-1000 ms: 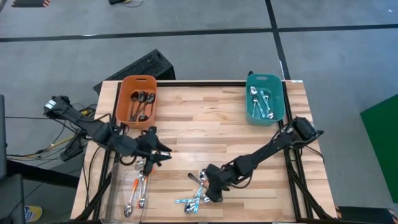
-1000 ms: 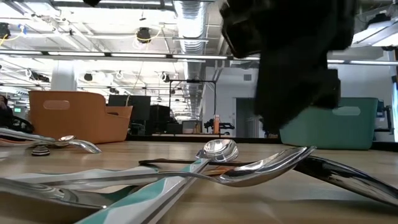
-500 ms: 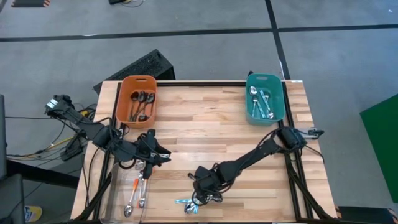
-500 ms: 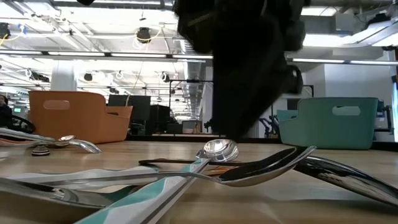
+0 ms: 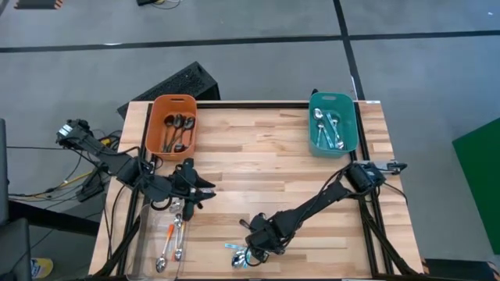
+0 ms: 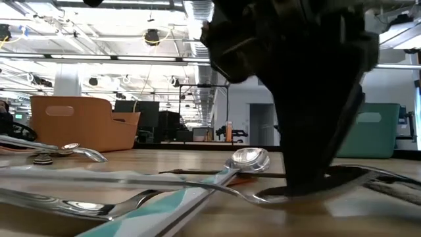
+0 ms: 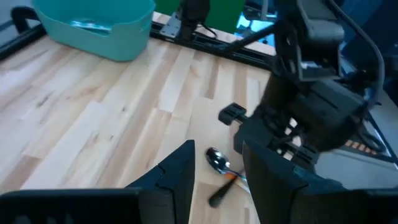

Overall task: Sort silverware by color (type)
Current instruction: Put the black spoon into the orange bin

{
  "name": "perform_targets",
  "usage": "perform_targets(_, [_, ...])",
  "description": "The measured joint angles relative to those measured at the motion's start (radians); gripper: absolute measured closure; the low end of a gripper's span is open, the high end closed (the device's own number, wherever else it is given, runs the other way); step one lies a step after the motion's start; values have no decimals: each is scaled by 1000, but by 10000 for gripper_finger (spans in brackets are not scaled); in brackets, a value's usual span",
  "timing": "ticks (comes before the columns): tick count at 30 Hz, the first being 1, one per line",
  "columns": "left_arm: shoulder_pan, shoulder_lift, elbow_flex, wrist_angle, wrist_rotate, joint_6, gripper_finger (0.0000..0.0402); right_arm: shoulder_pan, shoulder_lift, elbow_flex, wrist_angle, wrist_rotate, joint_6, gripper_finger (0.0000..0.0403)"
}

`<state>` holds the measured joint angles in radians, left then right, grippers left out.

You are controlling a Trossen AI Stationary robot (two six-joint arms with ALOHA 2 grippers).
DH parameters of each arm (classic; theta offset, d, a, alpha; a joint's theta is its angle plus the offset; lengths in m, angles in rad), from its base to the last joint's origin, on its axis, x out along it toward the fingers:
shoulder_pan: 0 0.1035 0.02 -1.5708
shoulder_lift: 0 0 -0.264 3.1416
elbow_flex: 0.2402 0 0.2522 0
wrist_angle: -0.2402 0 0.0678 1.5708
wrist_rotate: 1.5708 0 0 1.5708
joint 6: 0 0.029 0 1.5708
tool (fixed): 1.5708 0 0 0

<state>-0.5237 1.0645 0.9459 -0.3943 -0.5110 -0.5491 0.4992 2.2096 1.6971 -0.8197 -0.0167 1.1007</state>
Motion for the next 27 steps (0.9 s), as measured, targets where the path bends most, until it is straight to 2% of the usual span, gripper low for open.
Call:
perform_targets(5, [21, 0, 0, -14, 9, 38, 280, -3, 15, 2, -40, -13, 55, 302])
perform_targets(12, [60, 0, 0, -19, -23, 44, 280, -23, 15, 2, -29, -69, 138, 384])
perform_targets(19, [79, 0, 0, -48, -9, 12, 280, -39, -13, 16, -106, -84, 242, 376])
perform_targets(27, [80, 3, 0, -200, -10, -146, 280, -60, -78, 98, -391, 83, 363, 383])
